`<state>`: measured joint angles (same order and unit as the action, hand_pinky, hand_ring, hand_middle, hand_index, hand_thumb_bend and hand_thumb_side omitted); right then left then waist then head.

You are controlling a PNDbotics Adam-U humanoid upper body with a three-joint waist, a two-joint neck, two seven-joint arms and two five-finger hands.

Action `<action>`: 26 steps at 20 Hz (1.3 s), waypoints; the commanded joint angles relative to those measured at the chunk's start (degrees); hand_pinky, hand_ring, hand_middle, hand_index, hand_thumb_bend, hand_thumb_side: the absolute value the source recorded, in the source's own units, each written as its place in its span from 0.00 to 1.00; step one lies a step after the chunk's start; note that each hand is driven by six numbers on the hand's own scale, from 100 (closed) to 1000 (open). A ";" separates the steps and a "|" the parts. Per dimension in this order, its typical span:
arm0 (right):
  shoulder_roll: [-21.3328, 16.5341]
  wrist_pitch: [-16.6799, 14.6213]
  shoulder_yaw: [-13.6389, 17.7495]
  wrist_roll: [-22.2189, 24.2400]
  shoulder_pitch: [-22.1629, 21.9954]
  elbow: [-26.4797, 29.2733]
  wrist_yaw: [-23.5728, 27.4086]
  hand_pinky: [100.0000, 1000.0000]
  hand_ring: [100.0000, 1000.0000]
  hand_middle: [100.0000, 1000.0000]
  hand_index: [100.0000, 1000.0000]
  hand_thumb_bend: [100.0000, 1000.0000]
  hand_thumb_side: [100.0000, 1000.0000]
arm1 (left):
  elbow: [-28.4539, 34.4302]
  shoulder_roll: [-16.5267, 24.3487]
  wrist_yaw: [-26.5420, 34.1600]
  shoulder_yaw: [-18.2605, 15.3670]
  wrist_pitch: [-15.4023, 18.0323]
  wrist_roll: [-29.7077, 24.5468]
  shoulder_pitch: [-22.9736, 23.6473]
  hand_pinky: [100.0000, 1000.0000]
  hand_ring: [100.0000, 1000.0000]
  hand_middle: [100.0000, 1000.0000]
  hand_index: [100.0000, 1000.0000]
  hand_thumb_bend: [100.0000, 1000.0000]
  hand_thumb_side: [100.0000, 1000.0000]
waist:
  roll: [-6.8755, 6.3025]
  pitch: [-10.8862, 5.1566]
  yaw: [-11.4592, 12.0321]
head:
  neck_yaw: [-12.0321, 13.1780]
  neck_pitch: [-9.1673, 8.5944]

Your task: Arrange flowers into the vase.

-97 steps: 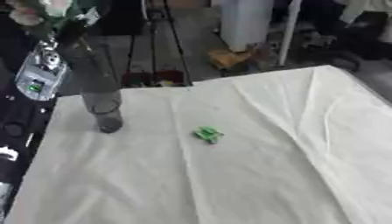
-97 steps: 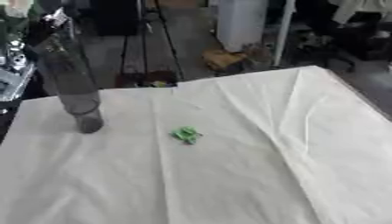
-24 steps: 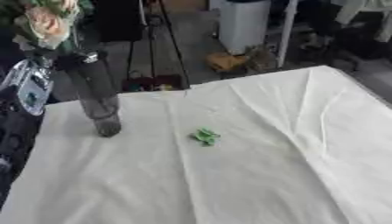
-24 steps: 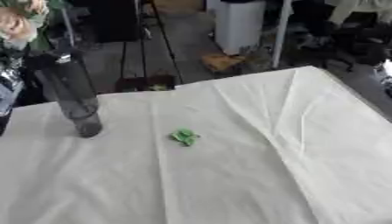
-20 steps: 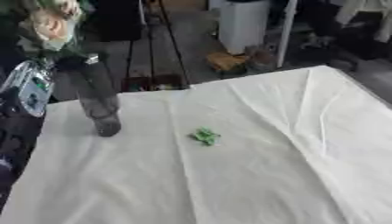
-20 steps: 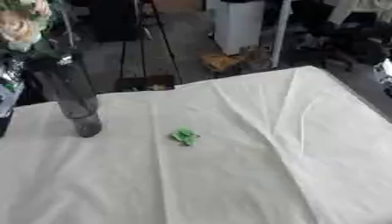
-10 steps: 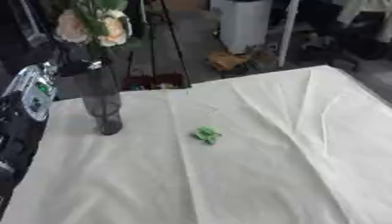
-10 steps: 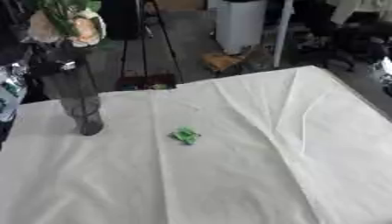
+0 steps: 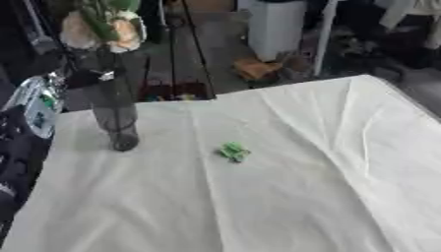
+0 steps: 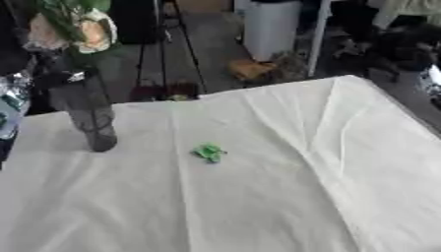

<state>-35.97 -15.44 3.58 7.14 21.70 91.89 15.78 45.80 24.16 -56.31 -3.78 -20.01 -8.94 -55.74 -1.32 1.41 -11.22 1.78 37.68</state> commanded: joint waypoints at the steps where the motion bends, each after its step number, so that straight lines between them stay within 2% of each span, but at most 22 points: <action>1: -1.00 -0.11 0.81 0.17 0.69 0.36 0.33 0.79 0.82 0.86 0.95 0.05 0.44 | 1.01 1.18 0.31 -0.13 0.09 -0.11 -0.88 0.83 0.80 0.77 0.82 1.00 0.82 | 0.33 -0.75 0.16 | -0.04 0.00; 8: -1.03 -0.17 0.87 0.16 0.52 0.44 0.45 0.79 0.83 0.86 0.95 0.05 0.44 | 0.92 1.20 1.30 -0.14 0.58 -0.07 -0.54 0.83 0.80 0.76 0.83 1.00 0.82 | 0.40 -0.72 0.16 | -0.04 0.01; 14: -1.12 -0.18 1.10 -0.05 -0.01 0.68 0.70 0.79 0.83 0.86 0.95 0.02 0.45 | 3.14 1.88 5.08 0.46 2.18 0.28 1.25 0.82 0.79 0.76 0.83 1.00 0.82 | 0.53 -0.72 0.63 | -0.26 0.10; 21: -0.93 -0.24 1.44 -0.34 -0.43 0.70 0.80 0.79 0.83 0.86 0.95 0.01 0.45 | 12.52 3.04 11.36 1.09 2.51 2.76 6.16 0.82 0.78 0.76 0.82 1.00 0.81 | 0.84 -0.46 1.60 | -0.64 0.17; 26: -0.72 -0.25 1.80 -0.67 -0.82 0.70 0.78 0.79 0.82 0.86 0.95 0.01 0.45 | 24.19 3.46 16.53 0.72 1.95 6.46 12.98 0.82 0.78 0.77 0.83 1.00 0.80 | 1.22 -0.06 2.49 | -1.03 0.12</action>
<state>-35.53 -15.62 4.56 6.75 20.22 91.78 16.26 66.24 25.57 -41.19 -2.72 -18.05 -3.52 -42.01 -0.26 1.93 -8.70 0.93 37.70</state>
